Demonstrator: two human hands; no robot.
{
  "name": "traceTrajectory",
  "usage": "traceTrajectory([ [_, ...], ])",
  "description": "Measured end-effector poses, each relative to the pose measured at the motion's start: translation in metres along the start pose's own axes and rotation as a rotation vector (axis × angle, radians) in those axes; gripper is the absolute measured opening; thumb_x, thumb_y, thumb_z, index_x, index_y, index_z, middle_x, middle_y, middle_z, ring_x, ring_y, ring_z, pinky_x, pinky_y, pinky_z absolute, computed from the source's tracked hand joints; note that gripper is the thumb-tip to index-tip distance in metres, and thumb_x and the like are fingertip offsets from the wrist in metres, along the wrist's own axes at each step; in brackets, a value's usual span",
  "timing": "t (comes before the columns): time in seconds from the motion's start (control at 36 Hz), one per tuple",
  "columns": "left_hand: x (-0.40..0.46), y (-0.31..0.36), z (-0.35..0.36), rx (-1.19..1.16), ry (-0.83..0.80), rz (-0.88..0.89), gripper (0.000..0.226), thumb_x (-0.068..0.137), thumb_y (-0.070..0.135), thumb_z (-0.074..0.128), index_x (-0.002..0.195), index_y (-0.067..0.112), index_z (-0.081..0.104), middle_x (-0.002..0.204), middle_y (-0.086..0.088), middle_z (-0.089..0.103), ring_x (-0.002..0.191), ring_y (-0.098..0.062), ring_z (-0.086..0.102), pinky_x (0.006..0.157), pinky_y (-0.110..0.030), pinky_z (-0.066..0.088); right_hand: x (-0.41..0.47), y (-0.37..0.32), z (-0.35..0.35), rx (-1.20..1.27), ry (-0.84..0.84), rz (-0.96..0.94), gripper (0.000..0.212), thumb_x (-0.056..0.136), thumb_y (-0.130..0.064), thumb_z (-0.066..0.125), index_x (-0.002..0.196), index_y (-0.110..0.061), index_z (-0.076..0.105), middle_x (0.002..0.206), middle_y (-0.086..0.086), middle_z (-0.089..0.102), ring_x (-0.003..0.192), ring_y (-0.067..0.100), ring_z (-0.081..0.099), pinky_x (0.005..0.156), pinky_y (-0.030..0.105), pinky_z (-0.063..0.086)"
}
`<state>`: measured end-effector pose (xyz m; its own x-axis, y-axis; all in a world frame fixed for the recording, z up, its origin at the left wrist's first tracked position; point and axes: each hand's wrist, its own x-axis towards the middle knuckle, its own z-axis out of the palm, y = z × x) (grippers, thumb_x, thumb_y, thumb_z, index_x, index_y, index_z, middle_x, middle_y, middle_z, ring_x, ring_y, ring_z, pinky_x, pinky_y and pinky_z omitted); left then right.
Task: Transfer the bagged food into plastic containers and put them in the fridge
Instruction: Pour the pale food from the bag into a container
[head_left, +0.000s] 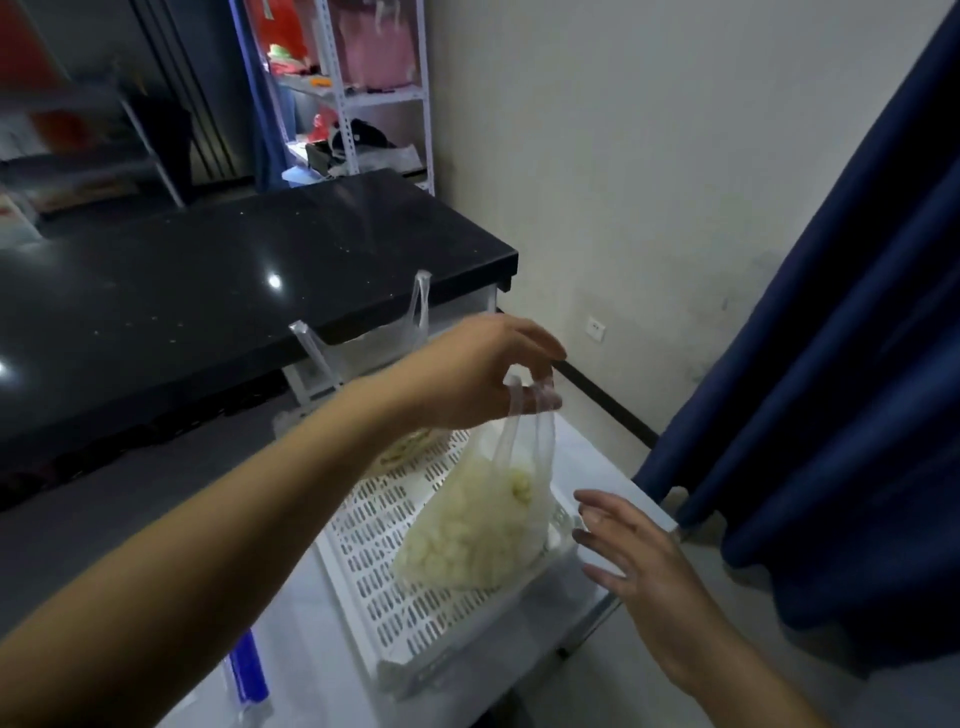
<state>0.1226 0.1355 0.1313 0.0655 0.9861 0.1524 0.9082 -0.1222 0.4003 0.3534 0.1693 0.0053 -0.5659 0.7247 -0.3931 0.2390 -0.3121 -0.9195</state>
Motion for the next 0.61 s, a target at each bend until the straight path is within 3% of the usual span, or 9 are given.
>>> traceTrajectory([
  [0.06, 0.000, 0.003, -0.013, 0.035, -0.224, -0.028, 0.011, 0.091, 0.030, 0.071, 0.102, 0.027, 0.073, 0.137, 0.009, 0.061, 0.117, -0.006, 0.058, 0.092, -0.013, 0.046, 0.001, 0.004, -0.003, 0.001, -0.018, 0.021, 0.025, 0.086, -0.046, 0.066, 0.111, -0.040, 0.070, 0.124, -0.011, 0.065, 0.117, 0.015, 0.061, 0.095, 0.038, 0.053],
  [0.14, 0.001, 0.009, -0.038, 0.161, -0.501, -0.178, 0.032, 0.092, 0.034, 0.071, 0.124, 0.029, 0.068, 0.124, 0.014, 0.066, 0.106, -0.004, 0.064, 0.084, -0.016, 0.046, 0.002, 0.006, -0.010, 0.021, -0.058, 0.038, 0.018, 0.093, -0.036, 0.063, 0.108, -0.036, 0.072, 0.120, -0.008, 0.068, 0.114, 0.015, 0.064, 0.087, 0.032, 0.055],
  [0.19, 0.003, 0.016, -0.053, 0.192, -0.611, -0.257, 0.034, 0.093, 0.036, 0.069, 0.126, 0.035, 0.067, 0.107, 0.025, 0.065, 0.089, 0.006, 0.061, 0.075, -0.015, 0.043, 0.001, 0.007, -0.014, 0.031, -0.084, 0.056, 0.017, 0.094, -0.032, 0.064, 0.107, -0.033, 0.073, 0.119, -0.005, 0.069, 0.113, 0.016, 0.064, 0.088, 0.033, 0.054],
  [0.25, 0.008, 0.022, -0.063, 0.154, -0.687, -0.309, 0.019, 0.094, 0.034, 0.068, 0.107, 0.048, 0.069, 0.105, 0.028, 0.065, 0.089, 0.008, 0.061, 0.072, -0.015, 0.042, 0.000, 0.009, -0.019, 0.050, -0.098, 0.061, 0.017, 0.092, -0.028, 0.066, 0.106, -0.031, 0.074, 0.119, -0.002, 0.070, 0.113, 0.019, 0.065, 0.093, 0.039, 0.054],
  [0.33, 0.009, 0.033, -0.071, 0.014, -0.788, -0.355, 0.036, 0.096, 0.025, 0.064, 0.080, 0.057, 0.067, 0.125, 0.014, 0.068, 0.103, 0.002, 0.064, 0.077, -0.015, 0.044, -0.006, 0.007, -0.025, 0.098, -0.124, 0.062, 0.025, 0.083, -0.031, 0.068, 0.107, -0.027, 0.074, 0.122, 0.001, 0.069, 0.114, 0.024, 0.065, 0.100, 0.050, 0.051],
  [0.42, 0.007, 0.040, -0.070, -0.232, -0.715, -0.414, 0.017, 0.095, 0.018, 0.061, 0.102, 0.023, 0.075, 0.119, -0.011, 0.070, 0.102, -0.022, 0.068, 0.079, -0.017, 0.051, -0.011, 0.004, -0.033, 0.165, -0.131, 0.080, 0.033, 0.075, -0.036, 0.067, 0.105, -0.025, 0.075, 0.120, 0.002, 0.071, 0.114, 0.025, 0.065, 0.100, 0.051, 0.051],
  [0.47, 0.002, 0.046, -0.073, -0.334, -0.563, -0.483, 0.037, 0.088, 0.025, 0.057, 0.109, -0.003, 0.071, 0.109, -0.022, 0.069, 0.091, -0.033, 0.065, 0.074, -0.018, 0.053, -0.013, 0.004, -0.039, 0.208, -0.151, 0.102, 0.036, 0.075, -0.038, 0.066, 0.107, -0.025, 0.075, 0.120, 0.001, 0.071, 0.117, 0.025, 0.063, 0.101, 0.053, 0.050],
  [0.53, 0.002, 0.048, -0.075, -0.426, -0.420, -0.571, 0.042, 0.086, 0.030, 0.056, 0.105, -0.004, 0.072, 0.105, -0.023, 0.070, 0.085, -0.029, 0.066, 0.070, -0.020, 0.055, -0.014, 0.003, -0.045, 0.252, -0.192, 0.135, 0.040, 0.076, -0.039, 0.065, 0.113, -0.026, 0.072, 0.126, -0.001, 0.068, 0.122, 0.025, 0.060, 0.102, 0.055, 0.048],
  [0.61, 0.009, 0.059, -0.076, -0.391, -0.336, -0.694, 0.014, 0.094, 0.016, 0.063, 0.088, 0.005, 0.070, 0.090, -0.012, 0.069, 0.074, -0.016, 0.065, 0.059, -0.015, 0.054, -0.010, 0.000, -0.053, 0.343, -0.277, 0.191, 0.041, 0.077, -0.038, 0.066, 0.118, -0.032, 0.069, 0.121, -0.007, 0.071, 0.121, 0.022, 0.061, 0.098, 0.054, 0.051],
])
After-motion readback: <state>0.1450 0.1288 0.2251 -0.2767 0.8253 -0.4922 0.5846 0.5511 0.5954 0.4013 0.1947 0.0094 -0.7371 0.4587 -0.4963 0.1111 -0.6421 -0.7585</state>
